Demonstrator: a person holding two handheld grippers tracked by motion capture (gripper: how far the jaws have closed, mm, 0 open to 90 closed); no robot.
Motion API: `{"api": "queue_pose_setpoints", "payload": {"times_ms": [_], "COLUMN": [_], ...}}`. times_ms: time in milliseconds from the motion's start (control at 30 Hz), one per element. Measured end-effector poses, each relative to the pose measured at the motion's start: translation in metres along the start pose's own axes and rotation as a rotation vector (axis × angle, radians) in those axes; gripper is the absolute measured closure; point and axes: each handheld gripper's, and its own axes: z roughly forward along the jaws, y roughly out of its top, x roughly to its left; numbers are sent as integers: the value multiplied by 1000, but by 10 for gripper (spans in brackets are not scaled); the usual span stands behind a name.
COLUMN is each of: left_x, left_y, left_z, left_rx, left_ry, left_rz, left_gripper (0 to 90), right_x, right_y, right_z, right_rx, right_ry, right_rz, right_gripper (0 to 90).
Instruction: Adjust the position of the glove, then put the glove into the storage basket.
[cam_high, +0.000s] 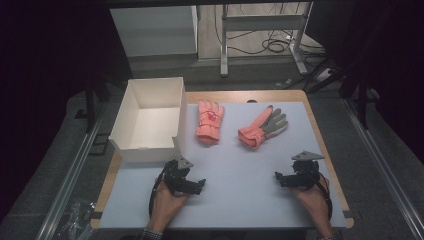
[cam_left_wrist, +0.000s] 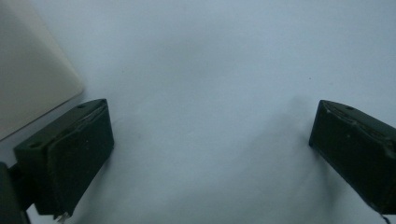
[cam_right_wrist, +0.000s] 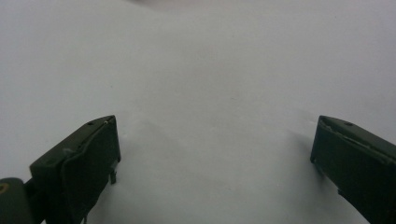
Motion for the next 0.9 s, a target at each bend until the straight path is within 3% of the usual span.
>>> {"api": "queue_pose_setpoints", "payload": {"times_ms": [500,667,900], "left_x": [0,0,0], "left_y": [-1,-1,-1], "left_z": [0,0,-1], "left_rx": [-3,-3,-1], "left_ry": [2,3,3], "left_rz": [5,5,5], "left_gripper": [0,1,1], "right_x": [0,0,-1], "right_y": [0,1,5], "right_z": [0,-4,-7], "right_rx": [-1,-3,-20], "right_ry": [-4,-9,12], "right_rz": [12,14,14], "right_gripper": [27,103,127]}}
